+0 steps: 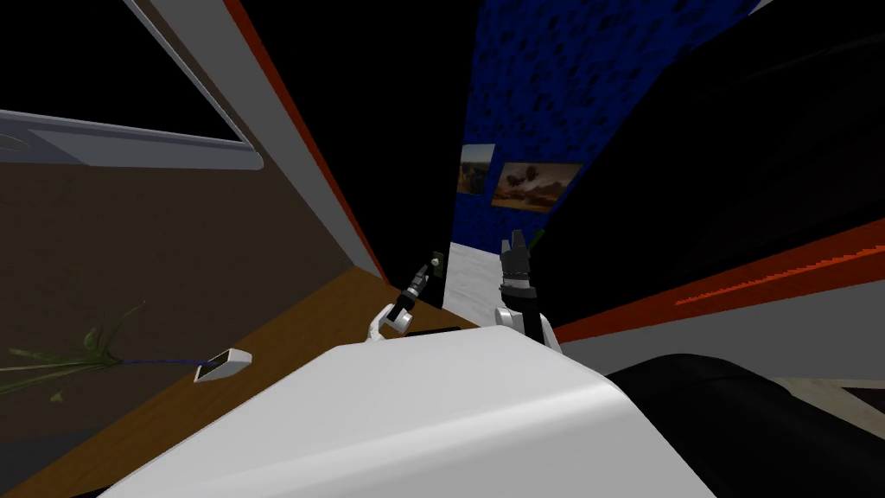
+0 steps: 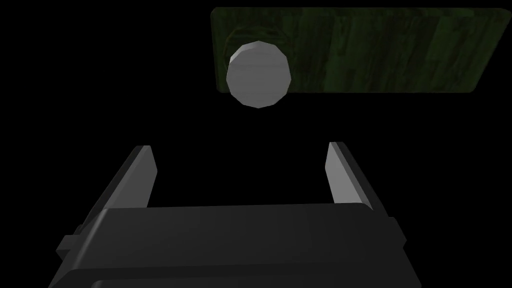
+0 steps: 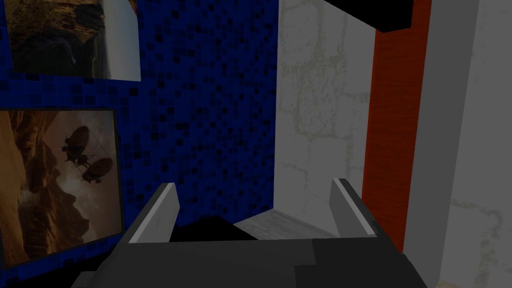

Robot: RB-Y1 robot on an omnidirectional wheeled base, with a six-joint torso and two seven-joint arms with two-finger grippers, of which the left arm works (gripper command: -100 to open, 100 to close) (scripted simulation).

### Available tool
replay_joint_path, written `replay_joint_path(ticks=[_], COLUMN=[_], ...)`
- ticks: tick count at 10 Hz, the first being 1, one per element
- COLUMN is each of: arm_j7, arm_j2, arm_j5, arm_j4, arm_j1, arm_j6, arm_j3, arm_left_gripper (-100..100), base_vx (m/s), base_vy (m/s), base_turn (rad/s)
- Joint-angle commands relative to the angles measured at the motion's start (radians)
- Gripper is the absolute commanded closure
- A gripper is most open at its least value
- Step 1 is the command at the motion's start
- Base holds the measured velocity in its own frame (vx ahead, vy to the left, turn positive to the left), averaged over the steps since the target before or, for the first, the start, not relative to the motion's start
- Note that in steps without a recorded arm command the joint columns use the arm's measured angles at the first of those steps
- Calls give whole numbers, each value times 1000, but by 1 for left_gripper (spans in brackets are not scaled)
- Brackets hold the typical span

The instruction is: Push the door open

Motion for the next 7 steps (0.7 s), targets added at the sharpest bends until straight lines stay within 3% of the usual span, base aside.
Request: replay_joint_path(ticks=[1, 5, 6, 7], arm_j7=[-1, -8, -7, -7], arm_j2=[-5, -25, -22, -22], arm_j5=[0, 0, 0, 0], arm_j4=[11, 47, 42, 42], arm_j1=[-5, -22, -19, -19], arm_j6=[-3, -13, -11, -11], arm_j3=[5, 22, 20, 20], arm_left_gripper=[-100, -100, -100, 100], base_vx=[163, 183, 98, -14], base_vy=[-122, -113, -38, 5], base_turn=[-21, -40, -1, 7])
